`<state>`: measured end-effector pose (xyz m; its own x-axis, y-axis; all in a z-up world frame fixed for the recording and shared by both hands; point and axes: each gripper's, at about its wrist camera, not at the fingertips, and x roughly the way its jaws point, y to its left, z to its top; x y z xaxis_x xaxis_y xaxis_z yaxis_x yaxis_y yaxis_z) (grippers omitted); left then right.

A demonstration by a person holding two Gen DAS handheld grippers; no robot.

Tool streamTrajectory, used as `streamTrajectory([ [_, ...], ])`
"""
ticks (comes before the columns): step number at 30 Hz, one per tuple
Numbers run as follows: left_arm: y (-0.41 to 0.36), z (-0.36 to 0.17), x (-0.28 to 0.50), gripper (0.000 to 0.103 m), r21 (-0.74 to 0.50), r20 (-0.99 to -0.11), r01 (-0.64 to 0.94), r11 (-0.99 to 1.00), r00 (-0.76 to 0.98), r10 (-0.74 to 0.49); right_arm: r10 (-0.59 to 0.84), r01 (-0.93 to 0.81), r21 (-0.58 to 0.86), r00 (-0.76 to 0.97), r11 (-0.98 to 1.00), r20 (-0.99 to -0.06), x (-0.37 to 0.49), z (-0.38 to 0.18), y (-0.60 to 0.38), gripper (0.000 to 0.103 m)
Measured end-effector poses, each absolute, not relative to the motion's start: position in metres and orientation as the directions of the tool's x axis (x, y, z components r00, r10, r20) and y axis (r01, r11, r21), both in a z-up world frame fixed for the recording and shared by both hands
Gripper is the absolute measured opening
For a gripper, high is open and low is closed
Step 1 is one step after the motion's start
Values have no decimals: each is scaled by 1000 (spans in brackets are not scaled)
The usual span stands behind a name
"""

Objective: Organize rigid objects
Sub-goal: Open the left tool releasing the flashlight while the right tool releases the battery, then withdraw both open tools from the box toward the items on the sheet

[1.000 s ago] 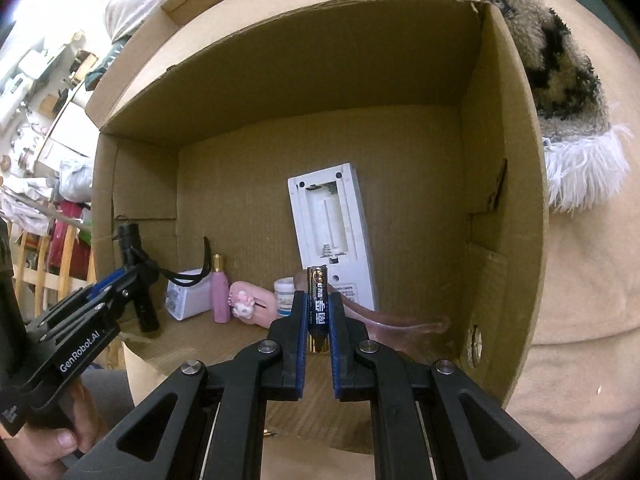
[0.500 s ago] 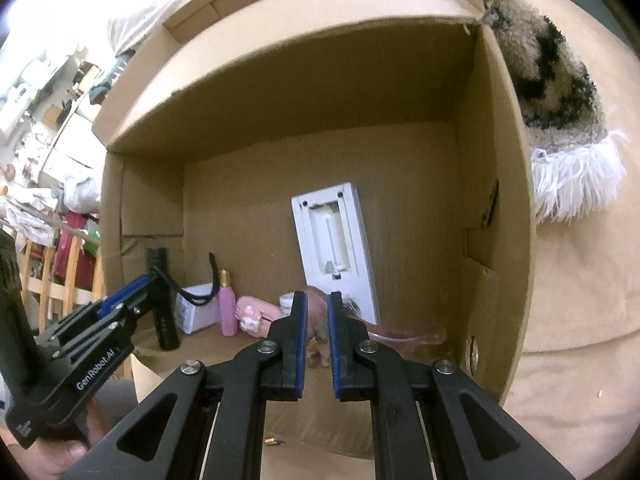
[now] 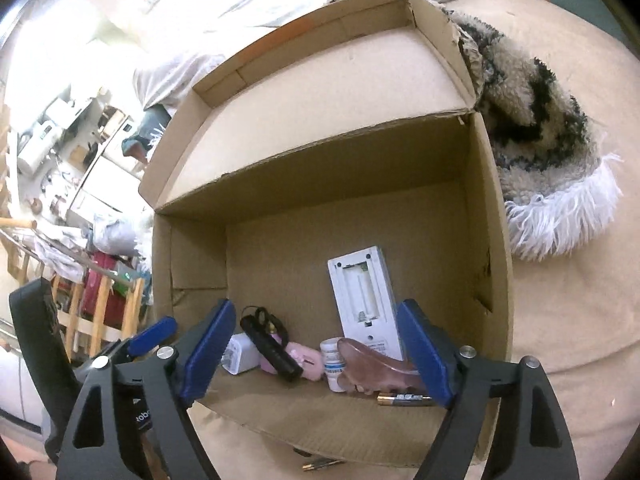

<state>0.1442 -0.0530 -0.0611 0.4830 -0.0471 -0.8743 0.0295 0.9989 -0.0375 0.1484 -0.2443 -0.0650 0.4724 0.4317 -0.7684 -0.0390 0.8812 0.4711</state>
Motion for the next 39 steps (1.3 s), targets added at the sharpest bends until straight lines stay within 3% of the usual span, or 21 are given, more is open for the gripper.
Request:
streamTrajectory([
  [39,-43,-44,130,62,-43,-871,4,999,490,-39,385,-49,420,506,906,-772,128,-46,-246,88],
])
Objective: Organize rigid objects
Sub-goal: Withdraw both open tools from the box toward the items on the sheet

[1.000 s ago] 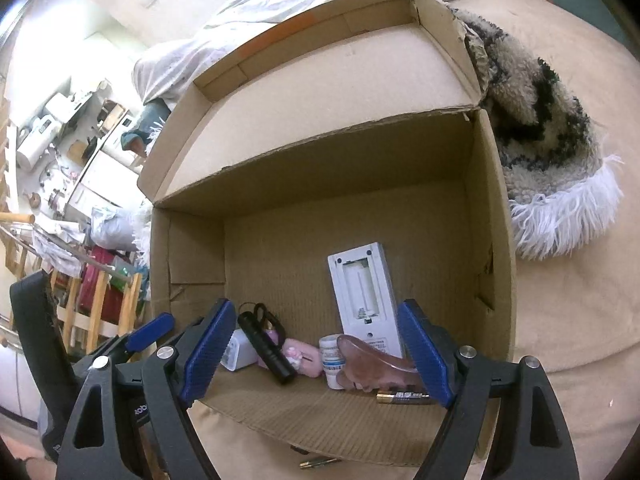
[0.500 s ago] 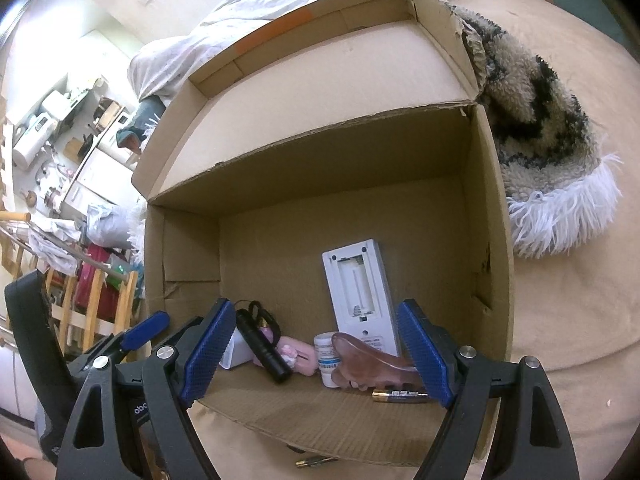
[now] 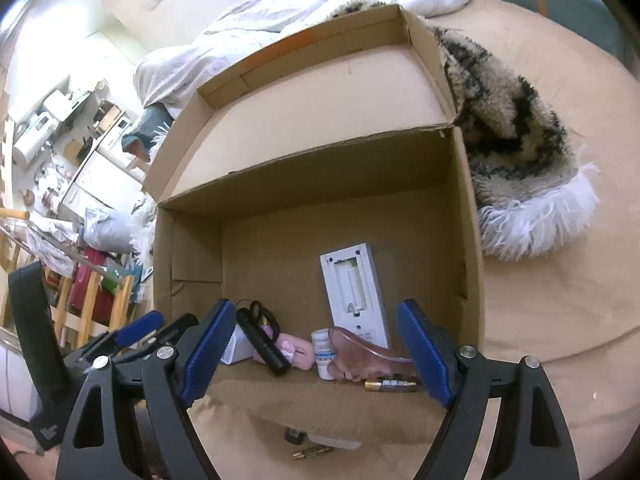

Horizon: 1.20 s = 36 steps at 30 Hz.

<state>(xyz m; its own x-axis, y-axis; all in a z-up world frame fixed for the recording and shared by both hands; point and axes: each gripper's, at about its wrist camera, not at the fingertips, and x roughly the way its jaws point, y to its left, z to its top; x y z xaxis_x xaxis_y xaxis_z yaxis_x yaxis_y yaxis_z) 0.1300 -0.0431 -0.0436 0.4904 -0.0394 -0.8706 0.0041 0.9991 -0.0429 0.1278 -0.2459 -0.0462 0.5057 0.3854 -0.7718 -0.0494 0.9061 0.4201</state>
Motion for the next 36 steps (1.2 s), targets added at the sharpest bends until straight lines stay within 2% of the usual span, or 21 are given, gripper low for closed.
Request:
streamTrajectory([
  [12,-27,-28,86,62,-62,-868,-28,998,494,-40,415,-65,447,509,892,-754,83,-37,-257,88],
  [26,-4,-50,57,62,-87,-893,-109,990,449,-28,420,-43,449,443,893,-792,52,-57,-269,88],
  [36,11,-64,59,62,-132,-917,-186,974,395,-49,448,26,475,289,880,-846,62,-96,-258,88],
])
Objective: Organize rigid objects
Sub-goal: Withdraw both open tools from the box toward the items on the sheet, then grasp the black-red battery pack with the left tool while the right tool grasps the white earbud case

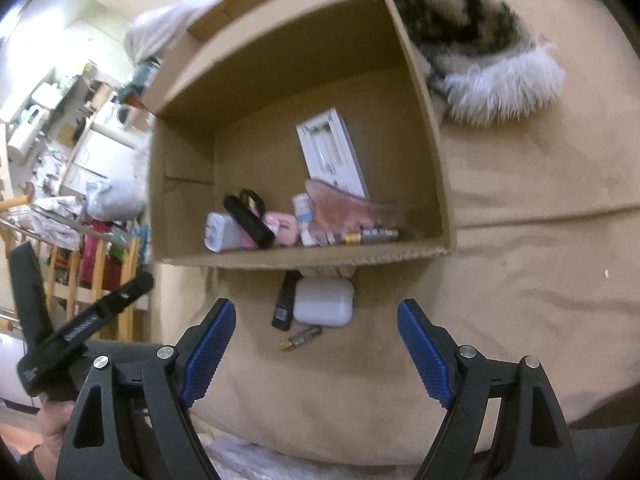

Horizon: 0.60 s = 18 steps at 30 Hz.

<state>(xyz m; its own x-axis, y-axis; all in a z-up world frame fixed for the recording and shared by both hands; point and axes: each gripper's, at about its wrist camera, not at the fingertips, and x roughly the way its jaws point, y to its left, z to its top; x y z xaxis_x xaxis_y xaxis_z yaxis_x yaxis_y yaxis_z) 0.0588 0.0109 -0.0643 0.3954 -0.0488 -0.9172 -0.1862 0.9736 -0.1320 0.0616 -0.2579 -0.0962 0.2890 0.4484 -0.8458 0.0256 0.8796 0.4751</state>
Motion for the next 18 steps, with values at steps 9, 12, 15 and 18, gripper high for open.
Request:
streamTrajectory([
  [9,6,-72,65,62,-135,-934,-189,973,353,-61,403,99,416,129,904,-906,92,-147,-227,84],
  [12,6,-73,66,62,-137,-937,-194,971,344,-63,376,80,383,90,920,-922,101,-162,-208,79],
  [15,6,-75,67,62,-139,-939,-188,972,336,-70,301,54,305,63,951,-952,105,-175,-193,69],
  [18,3,-78,65,62,-121,-943,-174,977,327,-58,248,15,250,96,968,-964,103,-171,-189,58],
])
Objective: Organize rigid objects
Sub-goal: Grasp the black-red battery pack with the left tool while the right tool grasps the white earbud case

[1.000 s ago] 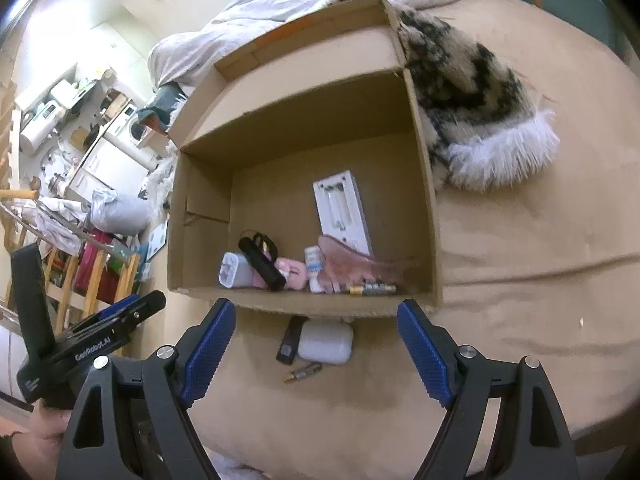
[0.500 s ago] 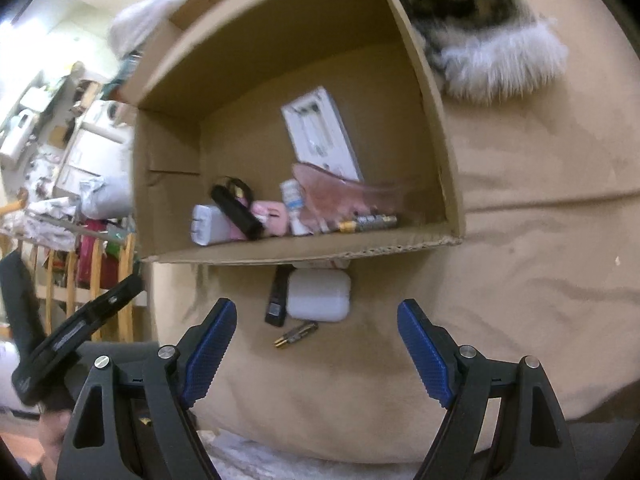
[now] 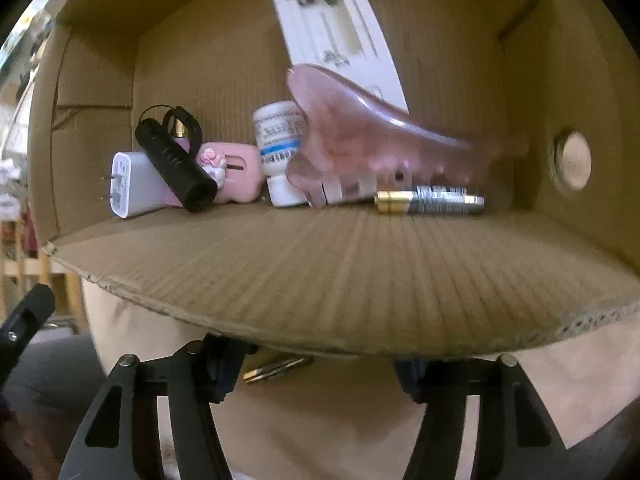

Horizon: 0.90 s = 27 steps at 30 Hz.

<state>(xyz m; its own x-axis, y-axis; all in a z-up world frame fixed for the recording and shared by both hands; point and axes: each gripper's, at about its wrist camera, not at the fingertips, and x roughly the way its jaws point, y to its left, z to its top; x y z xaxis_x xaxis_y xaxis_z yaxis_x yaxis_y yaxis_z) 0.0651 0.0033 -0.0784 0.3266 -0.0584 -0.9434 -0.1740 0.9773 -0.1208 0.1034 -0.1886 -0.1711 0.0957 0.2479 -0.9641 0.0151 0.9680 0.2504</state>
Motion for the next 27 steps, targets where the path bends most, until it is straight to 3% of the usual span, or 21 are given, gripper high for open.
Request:
streamTrajectory([
  [9,-32,-98,64,62,-91,-961,-74,993,268,-68,146,24,148,85,989,-986,88,-164,-220,58],
  [18,-99,-134,74,62,-35,-972,16,999,231,-38,199,108,210,105,972,-974,80,-168,-263,58],
  [27,-119,-171,97,56,2,-985,-15,1000,173,4,212,95,225,126,970,-969,72,-170,-285,58],
])
